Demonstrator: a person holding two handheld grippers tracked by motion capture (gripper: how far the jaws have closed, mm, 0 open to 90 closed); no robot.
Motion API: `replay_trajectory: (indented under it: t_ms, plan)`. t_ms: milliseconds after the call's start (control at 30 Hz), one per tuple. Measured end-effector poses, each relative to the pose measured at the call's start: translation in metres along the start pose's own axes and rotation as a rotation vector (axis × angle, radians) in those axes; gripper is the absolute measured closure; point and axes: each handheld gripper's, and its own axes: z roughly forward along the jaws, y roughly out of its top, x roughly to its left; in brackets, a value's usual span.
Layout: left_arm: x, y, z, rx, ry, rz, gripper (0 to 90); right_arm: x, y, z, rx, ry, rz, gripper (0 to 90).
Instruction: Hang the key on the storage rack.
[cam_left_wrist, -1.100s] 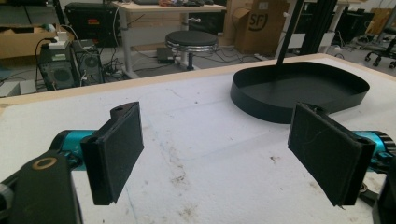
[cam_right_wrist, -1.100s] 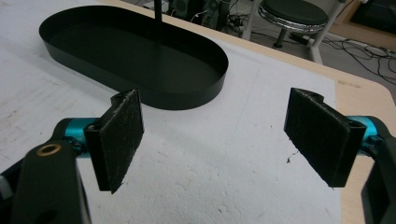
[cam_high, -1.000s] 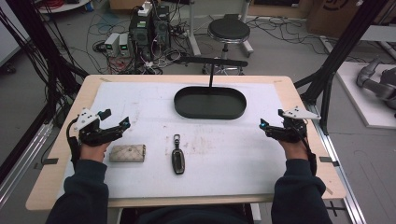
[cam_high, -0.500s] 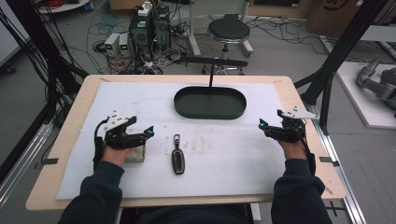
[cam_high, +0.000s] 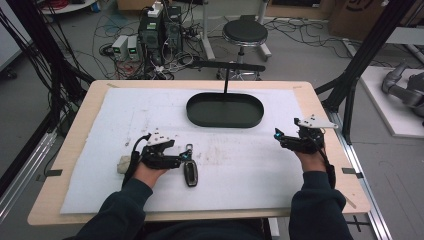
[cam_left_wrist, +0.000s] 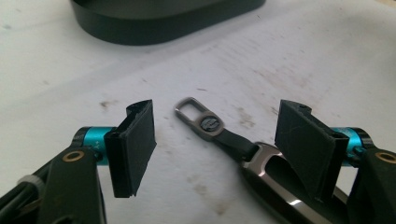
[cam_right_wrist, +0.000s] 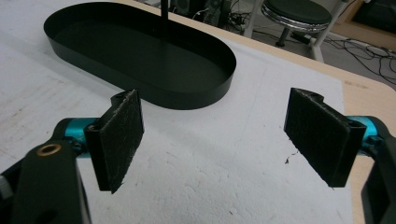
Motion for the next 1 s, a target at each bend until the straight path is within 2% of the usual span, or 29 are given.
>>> replay_trajectory:
  t_ms: [67,133,167,200,233,333,367,400,533,567,600,633,667,733,833,867,900,933,1000]
  plan:
    - [-0.004,-0.001,0.002,0.014,-0.007,-0.004,27.7,0.0,0.0,0.0,0.001,0.002,0.001,20.3]
    - [-0.011,-0.003,0.009,0.057,-0.019,-0.007,27.3,0.0,0.0,0.001,0.004,-0.006,-0.005,20.3]
    - [-0.017,-0.005,0.016,0.088,-0.038,-0.011,27.3,0.001,0.0,0.001,0.01,-0.019,-0.02,20.3]
    - [-0.021,-0.006,0.018,0.102,-0.04,-0.011,27.3,0.002,0.0,0.002,0.018,-0.027,-0.035,20.3]
    - [-0.021,-0.006,0.018,0.102,-0.04,-0.011,27.3,0.003,0.0,0.002,0.023,-0.03,-0.045,20.3]
    - [-0.028,-0.008,0.025,0.157,-0.035,-0.013,26.5,0.004,-0.001,0.003,0.03,-0.032,-0.06,20.4]
    - [-0.032,-0.011,0.029,0.181,-0.017,0.001,24.0,0.005,-0.001,0.004,0.039,-0.037,-0.068,20.4]
    - [-0.035,-0.012,0.03,0.182,-0.006,0.021,23.2,0.005,-0.001,0.004,0.04,-0.039,-0.071,20.4]
    - [-0.038,-0.012,0.03,0.19,0.009,0.042,22.4,0.005,-0.001,0.004,0.04,-0.038,-0.068,20.4]
    - [-0.038,-0.011,0.029,0.191,-0.009,0.049,25.4,0.005,-0.001,0.003,0.04,-0.039,-0.066,20.4]
    - [-0.038,-0.011,0.029,0.191,-0.009,0.049,32.6,0.005,-0.001,0.004,0.04,-0.039,-0.069,20.4]
    - [-0.036,-0.009,0.028,0.192,-0.019,0.059,32.6,0.005,-0.001,0.004,0.04,-0.039,-0.069,20.4]
    - [-0.033,-0.008,0.028,0.199,-0.034,0.056,36.6,0.006,-0.001,0.004,0.039,-0.038,-0.071,20.4]
    - [-0.032,-0.008,0.029,0.193,-0.039,0.057,39.4,0.006,-0.001,0.004,0.04,-0.038,-0.071,20.4]
    - [-0.024,-0.005,0.032,0.18,-0.08,0.063,44.5,0.006,-0.001,0.004,0.043,-0.037,-0.079,20.4]
    - [-0.024,-0.005,0.032,0.18,-0.08,0.063,45.7,0.006,-0.001,0.004,0.043,-0.037,-0.079,20.4]
    - [-0.021,-0.003,0.033,0.174,-0.077,0.091,47.1,0.007,-0.001,0.004,0.041,-0.037,-0.08,20.4]
    - [-0.021,-0.003,0.033,0.174,-0.077,0.091,48.0,0.007,-0.001,0.004,0.04,-0.036,-0.079,20.4]
    - [-0.019,-0.001,0.035,0.163,-0.065,0.142,48.9,0.007,-0.001,0.004,0.04,-0.036,-0.079,20.4]
